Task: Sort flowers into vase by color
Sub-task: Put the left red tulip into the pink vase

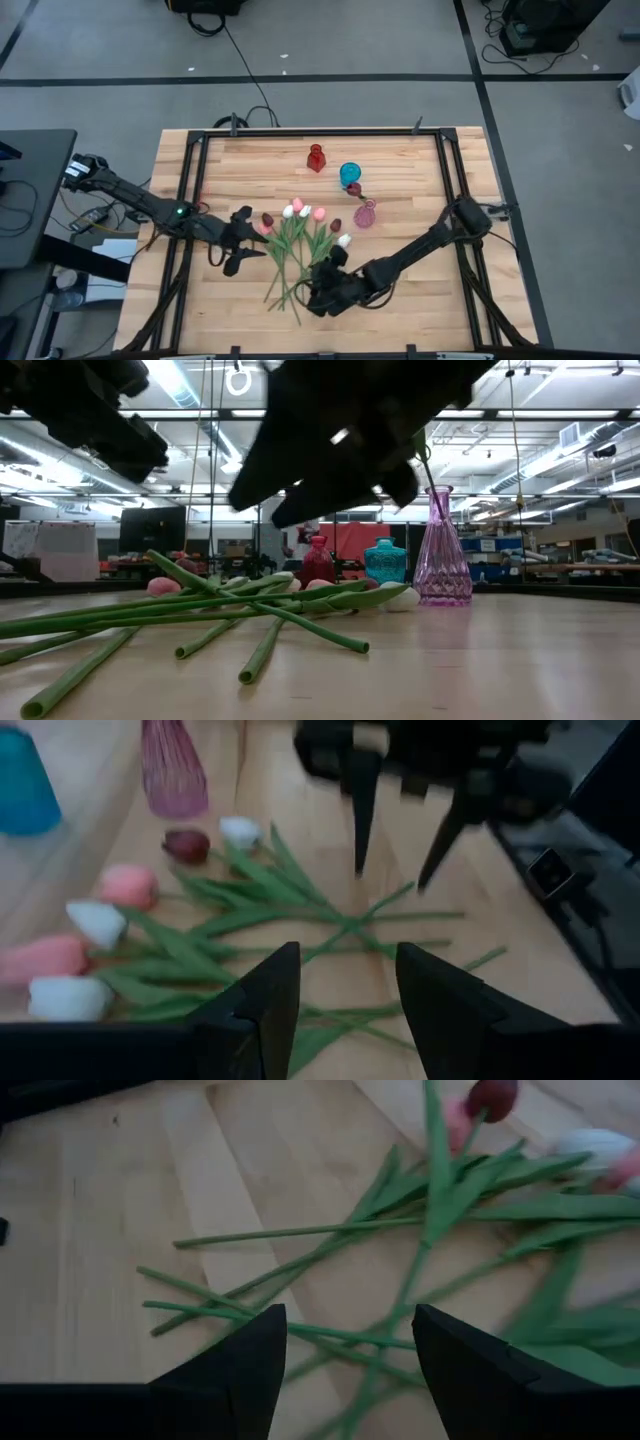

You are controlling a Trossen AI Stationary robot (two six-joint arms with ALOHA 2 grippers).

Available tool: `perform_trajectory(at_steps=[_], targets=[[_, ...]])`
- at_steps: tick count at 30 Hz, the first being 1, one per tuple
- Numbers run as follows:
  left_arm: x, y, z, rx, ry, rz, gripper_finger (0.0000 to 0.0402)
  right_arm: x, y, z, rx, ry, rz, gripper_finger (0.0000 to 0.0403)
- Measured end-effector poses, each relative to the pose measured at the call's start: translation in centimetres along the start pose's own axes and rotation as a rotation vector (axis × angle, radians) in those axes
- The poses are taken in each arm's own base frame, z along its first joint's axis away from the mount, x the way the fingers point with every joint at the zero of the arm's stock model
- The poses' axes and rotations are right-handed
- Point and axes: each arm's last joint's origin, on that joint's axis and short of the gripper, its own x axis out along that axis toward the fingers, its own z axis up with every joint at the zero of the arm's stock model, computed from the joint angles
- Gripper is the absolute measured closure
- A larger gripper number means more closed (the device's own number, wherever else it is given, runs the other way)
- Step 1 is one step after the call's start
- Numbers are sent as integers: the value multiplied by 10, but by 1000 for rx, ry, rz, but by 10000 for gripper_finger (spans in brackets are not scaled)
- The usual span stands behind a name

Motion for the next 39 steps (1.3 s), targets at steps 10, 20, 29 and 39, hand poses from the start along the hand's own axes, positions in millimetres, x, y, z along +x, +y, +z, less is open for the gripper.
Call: perform_trajectory(at_steps=[10,20,29,39], targets=[[-5,-1,-1,-52,-53,-26,229,58,-10,-6,-74,10,-148,213],[-6,-3,-2,-68,-44,-31,229,63,-17,-9,-90,51,-182,290],[-6,-3,-3,-97,-38,-46,229,65,-20,-8,-57,86,-156,394],[-6,-6,-3,-145,-7,-128,229,54,-17,2,-10,60,-157,397]])
